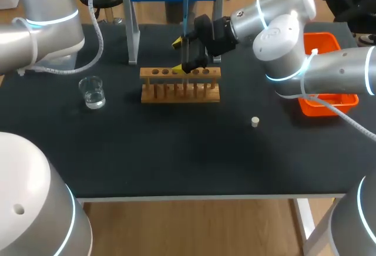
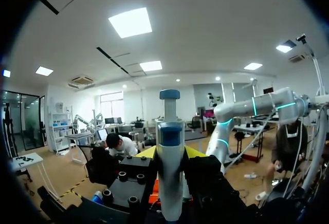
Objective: Invert the test tube, pick up the pipette, mount the tip to pipette, aspirate from beaker and dispense into the tube, eject the tip, return the pipette, and cap with the stopper.
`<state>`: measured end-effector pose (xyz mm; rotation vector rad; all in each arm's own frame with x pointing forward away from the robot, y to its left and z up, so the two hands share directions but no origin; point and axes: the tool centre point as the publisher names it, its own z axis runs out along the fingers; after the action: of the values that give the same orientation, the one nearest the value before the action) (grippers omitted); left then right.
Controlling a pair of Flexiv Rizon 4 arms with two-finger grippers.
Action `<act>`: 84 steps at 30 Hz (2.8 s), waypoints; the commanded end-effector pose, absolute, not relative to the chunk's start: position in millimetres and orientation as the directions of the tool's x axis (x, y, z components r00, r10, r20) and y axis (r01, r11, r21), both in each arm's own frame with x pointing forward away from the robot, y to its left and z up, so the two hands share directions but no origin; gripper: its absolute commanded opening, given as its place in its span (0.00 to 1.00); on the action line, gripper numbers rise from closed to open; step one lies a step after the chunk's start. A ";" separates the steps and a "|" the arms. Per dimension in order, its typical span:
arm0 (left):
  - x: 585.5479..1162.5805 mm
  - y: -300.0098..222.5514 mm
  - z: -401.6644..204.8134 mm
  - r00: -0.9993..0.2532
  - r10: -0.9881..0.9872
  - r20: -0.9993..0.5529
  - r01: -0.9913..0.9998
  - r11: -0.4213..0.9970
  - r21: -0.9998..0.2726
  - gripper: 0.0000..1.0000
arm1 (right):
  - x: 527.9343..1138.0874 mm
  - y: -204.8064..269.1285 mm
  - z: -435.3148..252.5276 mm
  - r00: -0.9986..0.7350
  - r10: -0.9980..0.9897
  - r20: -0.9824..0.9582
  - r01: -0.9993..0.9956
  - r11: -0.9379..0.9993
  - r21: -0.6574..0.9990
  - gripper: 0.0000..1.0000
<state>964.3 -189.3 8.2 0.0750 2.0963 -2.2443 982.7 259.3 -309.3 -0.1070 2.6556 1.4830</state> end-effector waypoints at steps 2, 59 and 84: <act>963.9 -188.4 6.9 -0.996 -0.015 -0.085 0.085 -0.072 -0.994 0.00 | 983.8 259.3 -308.3 -0.993 -0.018 -0.119 -0.111 0.530 0.841 1.00; 965.6 -181.8 -16.7 -0.996 -0.027 -0.088 0.090 -0.054 -0.995 0.00 | 983.8 259.3 -308.3 -0.993 -0.018 -0.119 -0.111 0.530 0.841 1.00; 972.9 -188.4 -18.3 -0.996 -0.008 -0.094 0.094 -0.075 -0.993 0.00 | 983.8 259.3 -308.3 -0.993 -0.018 -0.119 -0.111 0.530 0.841 1.00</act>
<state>969.6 -188.0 -17.4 0.0877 2.0893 -2.2447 982.5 259.9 -309.0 -0.1093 2.6570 1.4755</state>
